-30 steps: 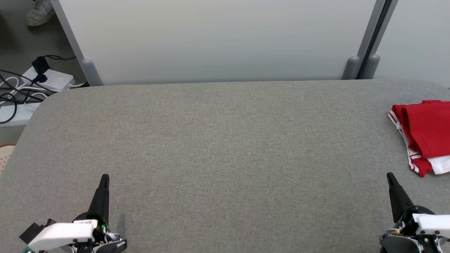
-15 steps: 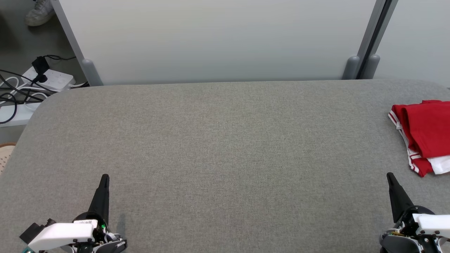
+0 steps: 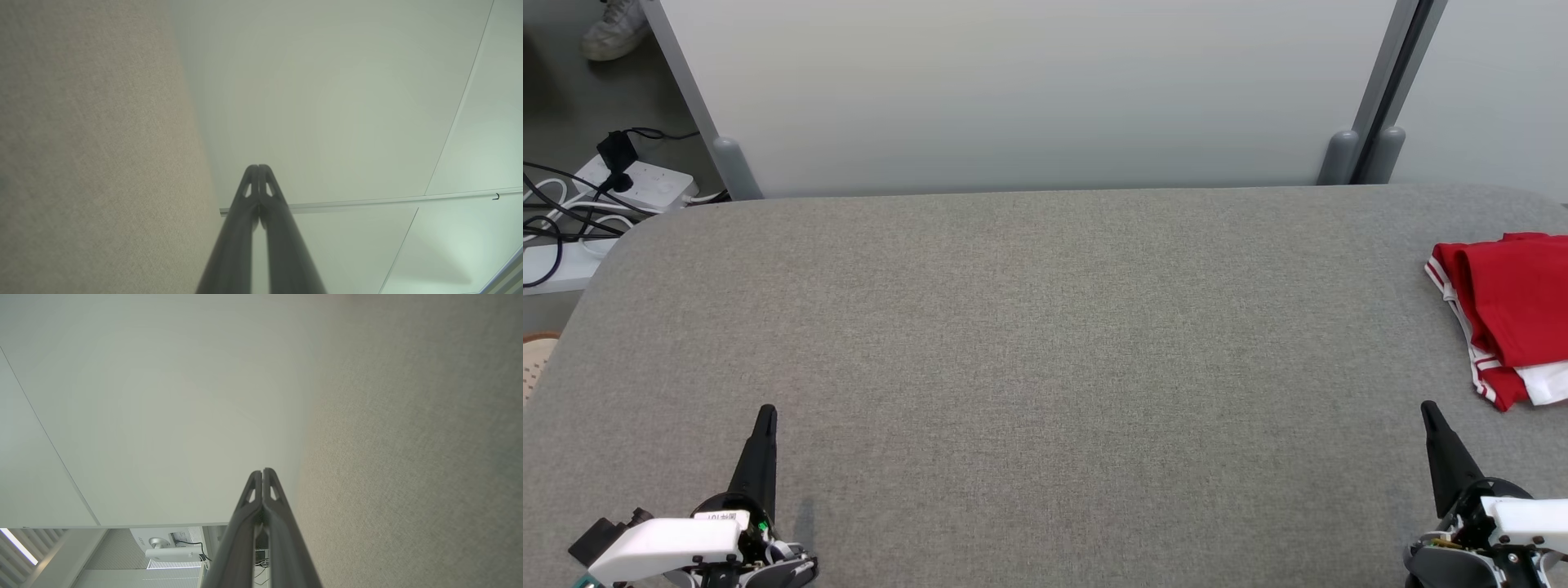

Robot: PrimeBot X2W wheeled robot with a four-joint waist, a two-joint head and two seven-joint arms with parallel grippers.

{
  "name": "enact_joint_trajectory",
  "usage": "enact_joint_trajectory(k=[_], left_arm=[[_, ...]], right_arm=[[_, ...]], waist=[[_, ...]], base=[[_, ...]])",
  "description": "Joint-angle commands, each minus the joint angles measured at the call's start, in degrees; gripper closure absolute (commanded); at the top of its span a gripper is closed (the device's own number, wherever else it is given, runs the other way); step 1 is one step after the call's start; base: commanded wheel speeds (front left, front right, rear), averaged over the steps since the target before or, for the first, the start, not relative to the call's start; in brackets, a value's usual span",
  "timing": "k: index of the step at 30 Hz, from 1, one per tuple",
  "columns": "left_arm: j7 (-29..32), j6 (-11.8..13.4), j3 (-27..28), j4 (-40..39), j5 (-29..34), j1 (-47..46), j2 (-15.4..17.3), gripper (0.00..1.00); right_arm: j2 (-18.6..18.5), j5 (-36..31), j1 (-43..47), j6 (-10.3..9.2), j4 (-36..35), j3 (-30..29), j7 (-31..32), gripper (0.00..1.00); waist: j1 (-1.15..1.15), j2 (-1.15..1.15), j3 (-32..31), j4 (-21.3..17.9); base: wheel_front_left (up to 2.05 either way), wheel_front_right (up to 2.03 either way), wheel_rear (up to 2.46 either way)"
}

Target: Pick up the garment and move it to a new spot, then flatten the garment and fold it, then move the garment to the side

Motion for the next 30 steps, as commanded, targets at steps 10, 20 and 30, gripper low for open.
enact_joint_trajectory(k=[10,20,30], left_arm=[[0.4,-0.5,1.9,-1.3,-0.2,-3.1,0.5,1.00],[0.4,-0.5,1.9,-1.3,-0.2,-3.1,0.5,1.00],[0.4,-0.5,1.9,-1.3,-0.2,-3.1,0.5,1.00]], right_arm=[[-0.6,0.7,-2.0,0.26,-1.6,0.9,0.4,1.00],[-0.6,0.7,-2.0,0.26,-1.6,0.9,0.4,1.00],[-0.6,0.7,-2.0,0.26,-1.6,0.9,0.4,1.00]], waist=[[0.00,0.00,0.0,0.0],[0.00,0.00,0.0,0.0],[0.00,0.00,0.0,0.0]], base=[[0.00,0.00,0.00],[0.00,0.00,0.00],[0.00,0.00,0.00]])
